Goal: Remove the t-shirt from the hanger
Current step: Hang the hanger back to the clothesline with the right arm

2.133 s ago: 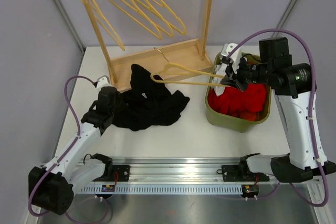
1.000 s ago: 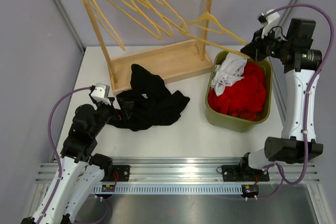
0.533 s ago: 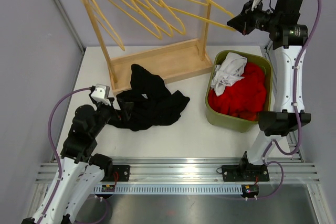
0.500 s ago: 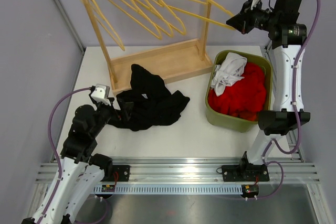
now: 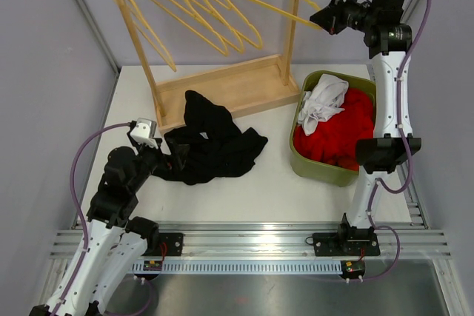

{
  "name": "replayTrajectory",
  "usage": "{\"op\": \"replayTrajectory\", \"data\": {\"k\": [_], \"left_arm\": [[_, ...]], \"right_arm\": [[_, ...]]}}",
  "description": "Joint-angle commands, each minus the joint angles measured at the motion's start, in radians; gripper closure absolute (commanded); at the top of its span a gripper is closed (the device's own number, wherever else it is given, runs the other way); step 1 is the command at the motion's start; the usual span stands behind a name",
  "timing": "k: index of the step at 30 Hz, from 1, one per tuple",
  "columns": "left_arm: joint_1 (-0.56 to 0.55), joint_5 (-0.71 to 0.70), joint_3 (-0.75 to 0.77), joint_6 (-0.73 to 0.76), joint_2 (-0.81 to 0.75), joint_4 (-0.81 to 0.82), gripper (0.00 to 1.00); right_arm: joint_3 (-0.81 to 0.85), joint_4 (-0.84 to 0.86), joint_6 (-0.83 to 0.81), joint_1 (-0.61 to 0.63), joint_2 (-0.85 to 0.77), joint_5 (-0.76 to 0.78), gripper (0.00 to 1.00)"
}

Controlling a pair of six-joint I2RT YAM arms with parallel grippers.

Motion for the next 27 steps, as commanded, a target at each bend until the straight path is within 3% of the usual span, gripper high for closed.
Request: {"op": "replayTrajectory", "data": {"k": [1,9,13,14,18,23,27], "left_arm": [[0.005,0.003,-0.001,0.019,0.002,0.02,0.01],[0.005,0.016,-0.001,0.021,0.011,0.021,0.01],[0.005,0.028,-0.003,0.019,0.017,0.026,0.01],[0.005,0.037,-0.005,0.018,0.022,0.026,0.01],[0.005,0.036,-0.001,0.002,0.057,0.018,0.01],[0.005,0.003,0.011,-0.077,0.134,0.011,0.01],[0.005,-0.032,0.023,-0.177,0.201,0.0,0.01]], "right_arm": [[0.041,0.081,0.042,0.025,0.035,0.022,1.0],[0.006,0.058,0.018,0.025,0.058,0.023,0.97],[-0.055,0.067,-0.002,0.025,0.003,0.022,0.7],[-0.092,0.072,-0.008,0.023,-0.011,0.026,0.52],[-0.211,0.094,-0.065,0.023,-0.115,0.062,0.22],[-0.45,0.148,-0.136,0.019,-0.315,0.154,0.02],[-0.627,0.177,-0.16,0.009,-0.45,0.174,0.01]]}}
